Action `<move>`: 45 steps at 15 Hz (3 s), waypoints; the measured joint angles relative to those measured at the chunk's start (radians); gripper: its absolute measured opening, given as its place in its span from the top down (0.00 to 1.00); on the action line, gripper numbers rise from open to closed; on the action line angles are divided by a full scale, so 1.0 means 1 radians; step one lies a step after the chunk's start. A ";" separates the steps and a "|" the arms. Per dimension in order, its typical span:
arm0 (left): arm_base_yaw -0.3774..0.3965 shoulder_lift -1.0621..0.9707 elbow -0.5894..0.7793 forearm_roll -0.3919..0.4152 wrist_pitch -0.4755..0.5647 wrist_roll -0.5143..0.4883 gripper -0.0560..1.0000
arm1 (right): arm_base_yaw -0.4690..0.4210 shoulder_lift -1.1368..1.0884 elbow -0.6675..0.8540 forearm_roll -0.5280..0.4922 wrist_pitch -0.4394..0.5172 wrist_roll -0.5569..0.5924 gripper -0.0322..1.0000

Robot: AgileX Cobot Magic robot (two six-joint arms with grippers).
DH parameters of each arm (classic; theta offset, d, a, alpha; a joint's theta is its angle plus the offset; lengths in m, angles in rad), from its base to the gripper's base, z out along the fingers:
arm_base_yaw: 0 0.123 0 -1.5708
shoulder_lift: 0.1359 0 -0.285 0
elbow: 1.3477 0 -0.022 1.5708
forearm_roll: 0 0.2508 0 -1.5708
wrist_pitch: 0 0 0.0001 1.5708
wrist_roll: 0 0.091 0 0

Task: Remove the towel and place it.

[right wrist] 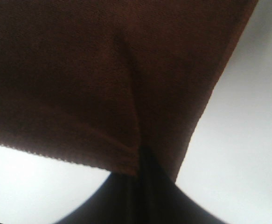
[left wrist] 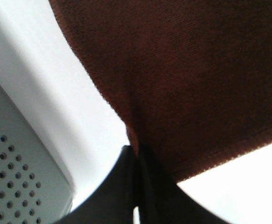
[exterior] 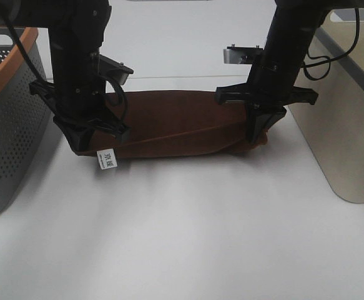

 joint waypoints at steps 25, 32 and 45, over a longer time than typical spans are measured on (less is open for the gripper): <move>0.000 -0.632 0.074 -0.085 0.017 -0.059 0.22 | 0.000 -0.430 0.035 0.114 0.039 -0.007 0.37; 0.000 -1.210 0.537 -0.085 0.017 -0.125 0.22 | 0.000 -0.905 0.442 0.062 0.040 -0.026 0.37; 0.000 -1.961 1.128 -0.097 -0.131 0.024 0.22 | 0.000 -1.742 1.137 -0.121 -0.101 -0.028 0.37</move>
